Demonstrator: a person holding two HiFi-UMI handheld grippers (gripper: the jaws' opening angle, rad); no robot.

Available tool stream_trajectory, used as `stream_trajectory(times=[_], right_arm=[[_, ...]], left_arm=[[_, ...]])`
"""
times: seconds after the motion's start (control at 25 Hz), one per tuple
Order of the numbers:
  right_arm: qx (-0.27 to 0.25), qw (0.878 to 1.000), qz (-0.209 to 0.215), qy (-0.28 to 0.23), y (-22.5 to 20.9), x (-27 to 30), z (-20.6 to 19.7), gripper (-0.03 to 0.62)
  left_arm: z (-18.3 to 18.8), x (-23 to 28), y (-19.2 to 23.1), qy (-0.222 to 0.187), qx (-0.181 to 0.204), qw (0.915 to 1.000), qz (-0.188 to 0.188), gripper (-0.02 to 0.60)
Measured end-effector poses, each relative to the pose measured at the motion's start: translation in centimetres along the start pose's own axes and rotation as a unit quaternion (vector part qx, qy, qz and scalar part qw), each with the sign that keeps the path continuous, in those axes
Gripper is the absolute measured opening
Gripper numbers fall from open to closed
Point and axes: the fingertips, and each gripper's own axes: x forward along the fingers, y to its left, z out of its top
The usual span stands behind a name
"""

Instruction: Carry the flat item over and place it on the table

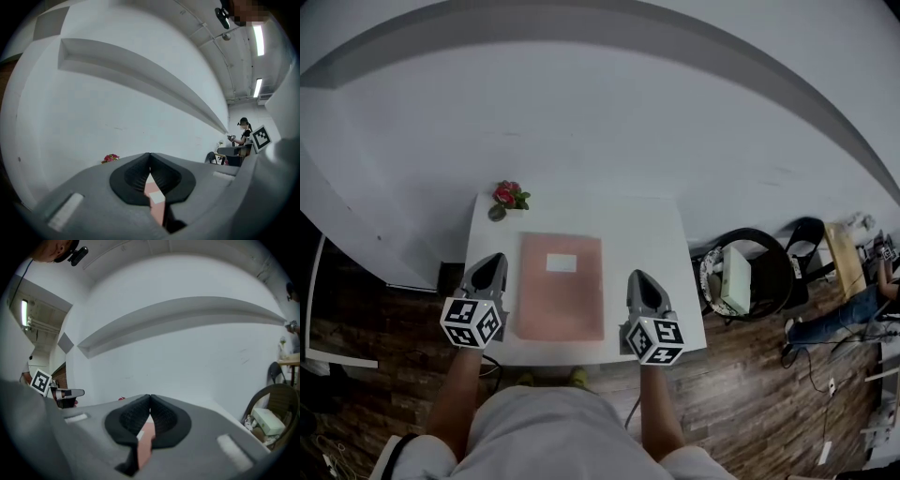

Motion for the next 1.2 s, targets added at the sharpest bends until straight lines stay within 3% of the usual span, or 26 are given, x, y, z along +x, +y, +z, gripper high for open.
stream_trajectory(times=[0.24,0.52,0.8,1.2], right_arm=[[-0.012,1.000,-0.003,-0.015,0.0,0.0,1.9,0.003],[-0.041,0.998,0.021,-0.034,1.2,0.0,3.4,0.003],[-0.031,0.999,-0.003,-0.032,0.3,-0.2,3.6,0.003],[-0.031,0.999,-0.016,-0.032,-0.3,-0.3,3.5,0.003]], left_arm=[[2.0,-0.4,0.4,-0.010,0.023,0.9997,0.003,0.006],[3.7,-1.0,1.4,-0.032,0.005,0.9994,0.010,0.006],[4.5,-1.5,0.9,-0.041,0.044,0.9981,0.007,0.006],[5.1,-1.2,1.1,-0.051,0.044,0.9977,0.005,0.006]])
